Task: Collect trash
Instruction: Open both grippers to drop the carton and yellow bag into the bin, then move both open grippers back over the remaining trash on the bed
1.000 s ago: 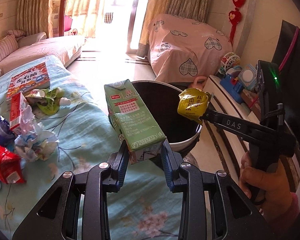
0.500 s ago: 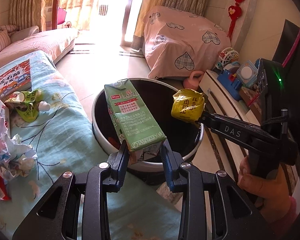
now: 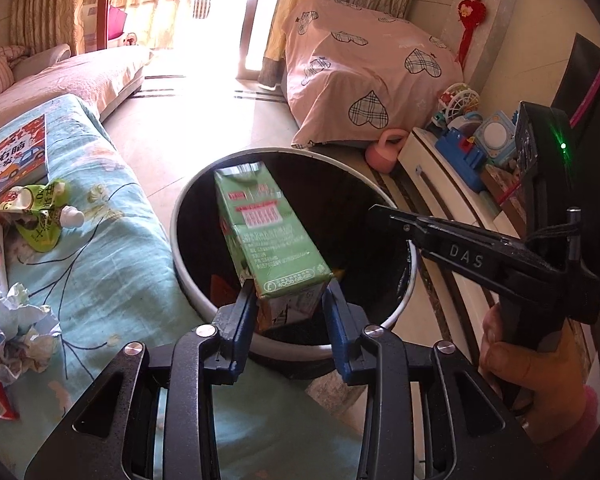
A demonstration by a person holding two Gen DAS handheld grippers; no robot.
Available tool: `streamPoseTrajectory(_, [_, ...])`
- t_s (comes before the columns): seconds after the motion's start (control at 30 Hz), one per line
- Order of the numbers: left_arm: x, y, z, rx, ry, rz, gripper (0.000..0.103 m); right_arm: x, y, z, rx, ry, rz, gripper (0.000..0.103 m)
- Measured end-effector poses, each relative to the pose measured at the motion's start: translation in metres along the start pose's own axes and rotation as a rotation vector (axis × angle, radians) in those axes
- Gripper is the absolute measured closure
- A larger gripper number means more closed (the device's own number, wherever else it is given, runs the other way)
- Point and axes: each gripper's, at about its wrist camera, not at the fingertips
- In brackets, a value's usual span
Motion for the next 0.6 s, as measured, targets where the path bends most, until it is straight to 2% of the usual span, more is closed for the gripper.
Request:
streamPoseTrajectory(0.1, [-0.008,0.006,0.005,-0.017,-0.012,-0.012,0.057,-0.006,0.001,-0.001,0.011,0.0,-0.013,0.088])
streamPoseTrajectory(0.17, [-0.013,0.01,0.009,-0.033,-0.012,-0.018,0.056,-0.012,0.003,-0.002,0.024,-0.009,-0.028,0.071])
streamPoseTrajectory(0.2, [-0.017,0.014,0.012,-0.044,-0.014,-0.022,0.056,-0.014,0.004,-0.001,0.03,-0.015,-0.034,0.067])
streamPoseTrajectory(0.27, [-0.023,0.022,0.017,-0.071,-0.019,-0.03,0.052,-0.019,0.008,0.001,0.043,-0.03,-0.047,0.047])
streamPoseTrajectory(0.37, [-0.036,0.037,0.028,-0.109,-0.032,-0.042,0.051,-0.024,0.016,0.011,0.047,-0.048,-0.057,0.031])
streamPoseTrajectory(0.43, [-0.045,0.047,0.037,-0.134,-0.041,-0.049,0.049,-0.026,0.02,0.018,0.053,-0.061,-0.061,0.025])
streamPoseTrajectory(0.6, [-0.07,0.076,0.063,-0.202,-0.087,-0.071,0.046,-0.03,0.038,0.043,0.058,-0.106,-0.066,0.017])
Point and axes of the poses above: each gripper's, at about its wrist camera, not at the fingertips, and x roughly the way its jaws point, z to its left, y to its underside
